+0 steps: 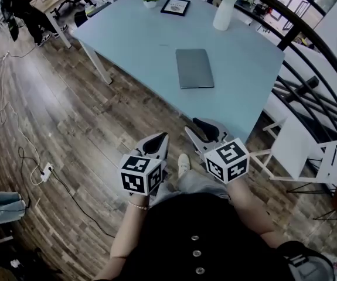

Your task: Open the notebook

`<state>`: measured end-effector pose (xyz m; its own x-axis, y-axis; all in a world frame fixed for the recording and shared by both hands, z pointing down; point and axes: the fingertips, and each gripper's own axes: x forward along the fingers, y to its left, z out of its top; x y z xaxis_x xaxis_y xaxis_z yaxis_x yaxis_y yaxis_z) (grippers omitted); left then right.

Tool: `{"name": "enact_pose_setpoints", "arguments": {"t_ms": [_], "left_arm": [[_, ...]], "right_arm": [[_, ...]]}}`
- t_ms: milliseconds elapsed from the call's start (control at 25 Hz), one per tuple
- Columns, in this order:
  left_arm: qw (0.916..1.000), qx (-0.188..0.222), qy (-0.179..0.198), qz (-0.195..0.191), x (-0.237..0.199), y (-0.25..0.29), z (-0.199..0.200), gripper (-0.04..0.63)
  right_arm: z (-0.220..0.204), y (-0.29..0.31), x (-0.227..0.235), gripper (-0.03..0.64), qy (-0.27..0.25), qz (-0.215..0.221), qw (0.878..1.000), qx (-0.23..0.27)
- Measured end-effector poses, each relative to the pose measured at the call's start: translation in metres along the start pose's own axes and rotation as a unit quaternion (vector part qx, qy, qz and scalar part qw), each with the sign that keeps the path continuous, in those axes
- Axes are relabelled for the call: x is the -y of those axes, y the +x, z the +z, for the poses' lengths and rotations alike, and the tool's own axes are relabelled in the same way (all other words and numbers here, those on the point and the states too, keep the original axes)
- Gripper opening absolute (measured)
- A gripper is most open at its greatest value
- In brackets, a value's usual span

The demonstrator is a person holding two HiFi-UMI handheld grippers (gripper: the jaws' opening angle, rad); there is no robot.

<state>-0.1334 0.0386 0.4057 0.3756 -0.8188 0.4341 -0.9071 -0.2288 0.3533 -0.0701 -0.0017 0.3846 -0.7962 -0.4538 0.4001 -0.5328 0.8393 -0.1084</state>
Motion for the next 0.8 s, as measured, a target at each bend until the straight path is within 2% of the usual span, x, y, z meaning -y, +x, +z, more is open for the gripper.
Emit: {"name": "enact_pose_setpoints", "arguments": {"t_ms": [440,800], "left_arm": [[0.9997,0.012,0.001,0.020,-0.016,0.098,0.065,0.017],[0.9992,-0.011,-0.007,0.039,-0.020,0.131,0.064,0.017]], "right_arm": [[0.032,0.048,0.093,0.121,-0.013,0.037,0.999,-0.002],[0.027,0.067,0.124,0.121,0.004,0.061,0.998,-0.005]]}}
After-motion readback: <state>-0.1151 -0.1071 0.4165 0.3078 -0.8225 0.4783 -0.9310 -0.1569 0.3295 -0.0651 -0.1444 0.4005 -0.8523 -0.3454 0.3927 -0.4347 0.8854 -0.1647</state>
